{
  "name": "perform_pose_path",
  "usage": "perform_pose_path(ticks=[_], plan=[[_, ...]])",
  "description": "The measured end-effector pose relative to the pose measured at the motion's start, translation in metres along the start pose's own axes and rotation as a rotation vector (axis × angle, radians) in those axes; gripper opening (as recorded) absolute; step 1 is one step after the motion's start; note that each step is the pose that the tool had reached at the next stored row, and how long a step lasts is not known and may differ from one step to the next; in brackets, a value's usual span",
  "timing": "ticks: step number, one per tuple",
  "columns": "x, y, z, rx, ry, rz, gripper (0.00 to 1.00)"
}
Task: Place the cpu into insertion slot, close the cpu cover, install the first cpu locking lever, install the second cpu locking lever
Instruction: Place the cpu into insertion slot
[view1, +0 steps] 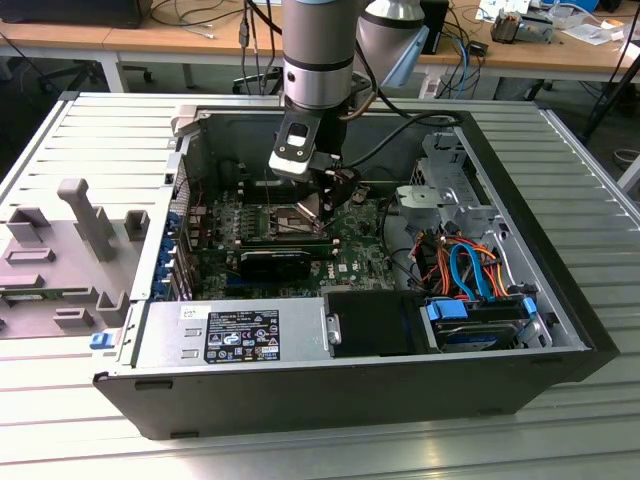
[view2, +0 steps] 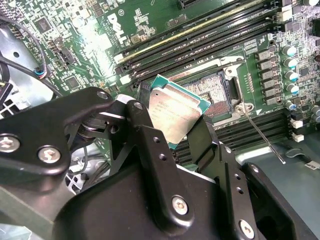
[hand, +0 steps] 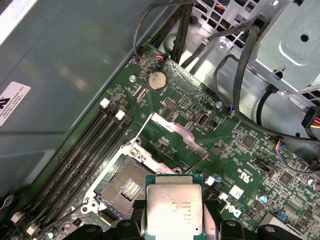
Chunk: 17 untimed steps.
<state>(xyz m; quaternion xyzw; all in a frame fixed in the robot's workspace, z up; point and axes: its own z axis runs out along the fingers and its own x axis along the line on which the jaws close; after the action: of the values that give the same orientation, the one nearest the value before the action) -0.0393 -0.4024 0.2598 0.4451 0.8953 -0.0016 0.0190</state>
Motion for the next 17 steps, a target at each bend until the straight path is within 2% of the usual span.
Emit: perform_pose_path(ticks=[17], plan=[[0.0,0.0,0.0,0.0009,-0.0003,0.025,0.54]])
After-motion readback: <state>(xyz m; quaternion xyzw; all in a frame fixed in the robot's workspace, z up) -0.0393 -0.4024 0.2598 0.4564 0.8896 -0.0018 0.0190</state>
